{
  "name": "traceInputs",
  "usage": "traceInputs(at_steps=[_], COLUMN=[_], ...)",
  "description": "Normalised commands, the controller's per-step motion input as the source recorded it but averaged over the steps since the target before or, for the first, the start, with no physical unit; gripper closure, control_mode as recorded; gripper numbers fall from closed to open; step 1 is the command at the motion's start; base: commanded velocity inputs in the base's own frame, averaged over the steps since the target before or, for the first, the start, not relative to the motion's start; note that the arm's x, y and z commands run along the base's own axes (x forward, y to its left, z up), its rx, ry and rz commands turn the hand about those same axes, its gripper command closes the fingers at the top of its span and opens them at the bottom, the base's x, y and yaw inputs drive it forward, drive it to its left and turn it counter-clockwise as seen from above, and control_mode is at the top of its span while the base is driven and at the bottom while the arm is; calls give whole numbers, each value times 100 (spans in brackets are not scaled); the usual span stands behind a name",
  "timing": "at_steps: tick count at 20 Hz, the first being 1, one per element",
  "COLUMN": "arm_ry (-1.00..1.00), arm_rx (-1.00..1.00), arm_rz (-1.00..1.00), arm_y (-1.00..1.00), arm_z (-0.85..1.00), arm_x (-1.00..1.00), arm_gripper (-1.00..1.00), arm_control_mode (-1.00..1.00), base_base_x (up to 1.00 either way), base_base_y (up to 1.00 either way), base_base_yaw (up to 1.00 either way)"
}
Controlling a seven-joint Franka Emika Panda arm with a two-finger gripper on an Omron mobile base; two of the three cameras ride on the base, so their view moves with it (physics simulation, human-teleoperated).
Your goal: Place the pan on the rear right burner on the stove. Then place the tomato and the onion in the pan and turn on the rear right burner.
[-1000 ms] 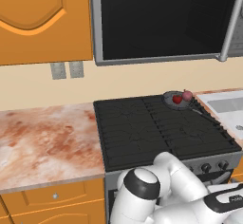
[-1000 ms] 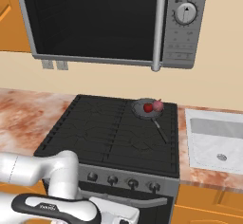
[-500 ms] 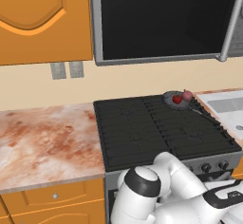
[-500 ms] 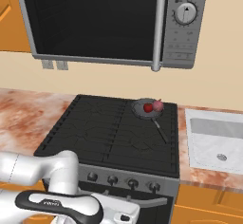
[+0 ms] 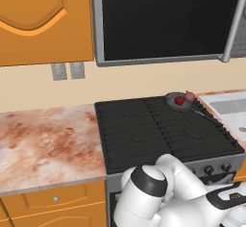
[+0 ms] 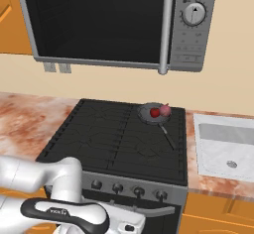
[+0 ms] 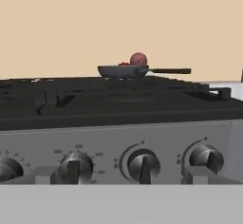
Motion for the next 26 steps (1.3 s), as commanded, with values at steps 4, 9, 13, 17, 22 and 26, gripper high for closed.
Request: traceInputs(at_steps=[4, 9, 13, 17, 22, 26], arm_ry=[0, -2, 0, 0, 0, 0], arm_rx=[-1, 0, 0, 0, 0, 0], arm_rz=[-2, 0, 0, 0, 0, 0], arm_y=[0, -4, -20, -11, 0, 10], arm_z=[-24, 0, 1, 1, 0, -1], arm_x=[0, 5, 10, 8, 1, 1], arm_gripper=[-100, -100, -100, -100, -100, -100], arm_control_mode=[-100, -100, -100, -100, -100, -100], base_base_x=[0, 0, 0, 0, 0, 0], base_base_y=[0, 0, 0, 0, 0, 0], base_base_yaw=[0, 0, 0, 0, 0, 0])
